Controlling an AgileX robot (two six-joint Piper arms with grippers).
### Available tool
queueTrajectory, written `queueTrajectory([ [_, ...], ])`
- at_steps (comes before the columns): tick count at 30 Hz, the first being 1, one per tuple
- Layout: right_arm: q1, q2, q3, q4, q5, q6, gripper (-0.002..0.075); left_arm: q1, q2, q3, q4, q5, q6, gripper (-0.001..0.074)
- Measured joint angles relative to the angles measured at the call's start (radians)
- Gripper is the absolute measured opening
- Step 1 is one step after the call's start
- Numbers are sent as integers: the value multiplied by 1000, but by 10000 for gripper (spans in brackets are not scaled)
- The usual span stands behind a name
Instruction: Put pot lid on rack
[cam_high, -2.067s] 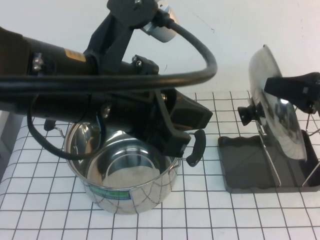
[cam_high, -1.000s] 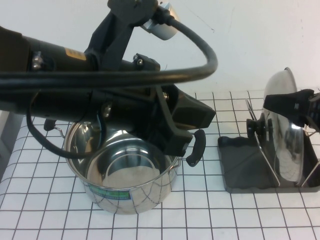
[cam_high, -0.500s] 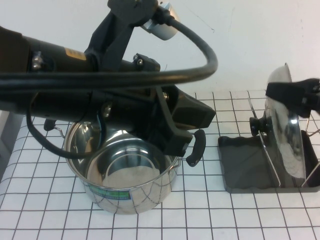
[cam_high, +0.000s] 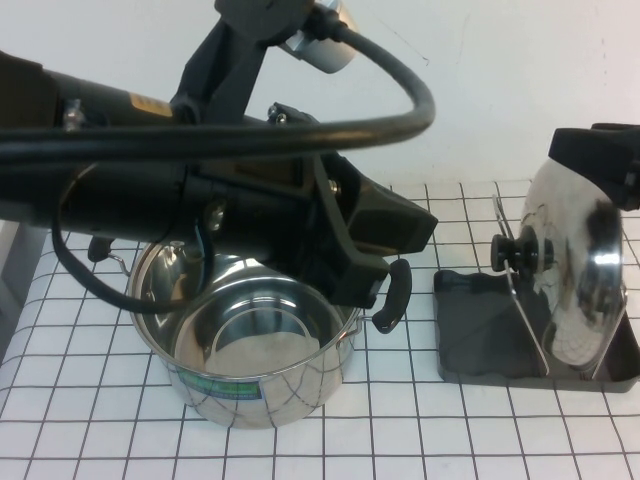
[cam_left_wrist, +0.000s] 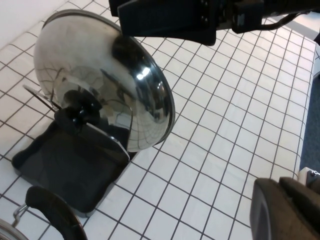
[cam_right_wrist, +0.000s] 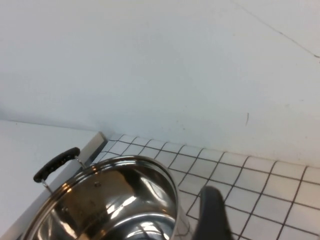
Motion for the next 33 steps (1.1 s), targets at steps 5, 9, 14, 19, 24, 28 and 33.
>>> queueTrajectory([
  [5,0,-15,-42,0,44,-4,405,0,0,0,0,-20,2,-1],
  [9,0,-67,-91,-45,118,-4,203,0,-10,0,16,-88,4,-1],
  [14,0,-165,-170,-371,202,121,27,0,-79,0,215,-161,-119,-1],
  [19,0,-247,-256,-945,258,444,8,0,-150,0,710,-75,-475,-1],
  [24,0,-325,-302,-1457,280,768,6,0,-225,7,1059,56,-740,-1],
  [28,0,-404,-273,-1707,268,953,5,2,-369,73,1161,44,-862,-1],
  [33,0,-589,-80,-1759,128,1034,4,2,-587,250,1179,-84,-972,-1],
])
